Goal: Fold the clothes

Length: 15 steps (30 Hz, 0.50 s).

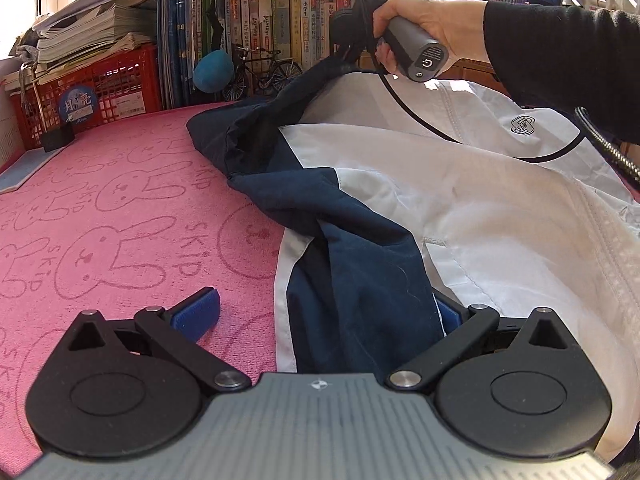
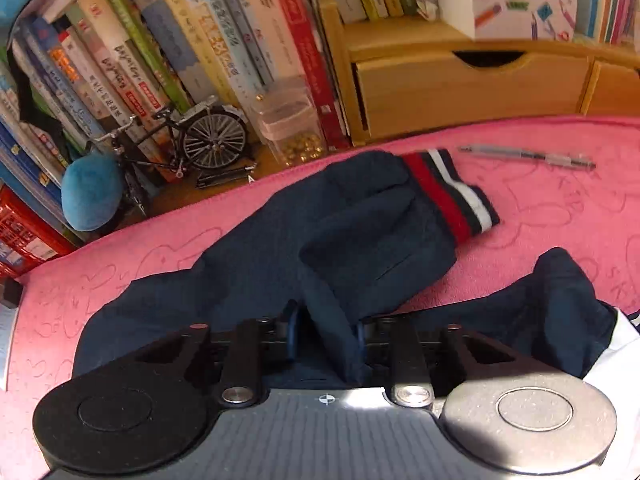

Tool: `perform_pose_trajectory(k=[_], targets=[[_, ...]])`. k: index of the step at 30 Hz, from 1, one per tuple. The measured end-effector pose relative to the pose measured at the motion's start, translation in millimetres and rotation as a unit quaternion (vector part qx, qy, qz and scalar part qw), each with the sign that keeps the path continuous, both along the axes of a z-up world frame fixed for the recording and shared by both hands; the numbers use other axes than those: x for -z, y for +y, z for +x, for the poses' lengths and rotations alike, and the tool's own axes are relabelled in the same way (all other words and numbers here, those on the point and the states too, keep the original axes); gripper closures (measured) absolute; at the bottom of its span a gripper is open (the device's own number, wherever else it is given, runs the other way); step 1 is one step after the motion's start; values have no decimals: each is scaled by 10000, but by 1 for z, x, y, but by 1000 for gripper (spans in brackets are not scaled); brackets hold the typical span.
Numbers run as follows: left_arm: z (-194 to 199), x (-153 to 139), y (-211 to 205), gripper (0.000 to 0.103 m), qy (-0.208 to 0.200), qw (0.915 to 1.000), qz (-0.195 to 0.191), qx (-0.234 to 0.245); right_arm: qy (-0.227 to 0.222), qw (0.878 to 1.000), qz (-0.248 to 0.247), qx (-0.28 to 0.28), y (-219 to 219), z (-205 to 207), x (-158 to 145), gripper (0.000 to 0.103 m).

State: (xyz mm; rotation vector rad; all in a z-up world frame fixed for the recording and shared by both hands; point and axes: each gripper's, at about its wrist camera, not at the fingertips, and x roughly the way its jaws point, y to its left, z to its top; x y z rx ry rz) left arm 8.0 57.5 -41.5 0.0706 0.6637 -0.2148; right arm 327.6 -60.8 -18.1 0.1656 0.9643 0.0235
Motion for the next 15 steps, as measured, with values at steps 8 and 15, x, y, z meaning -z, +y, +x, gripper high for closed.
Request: perform_pose_trajectory(k=[8, 15], targets=[[-6, 5, 9, 0, -311, 9990, -158, 288, -1178, 9681, -474, -2159, 198, -31, -79, 94], [-11, 6, 14, 0, -362, 9986, -204, 326, -602, 9147, 105, -3995, 353, -73, -76, 45]])
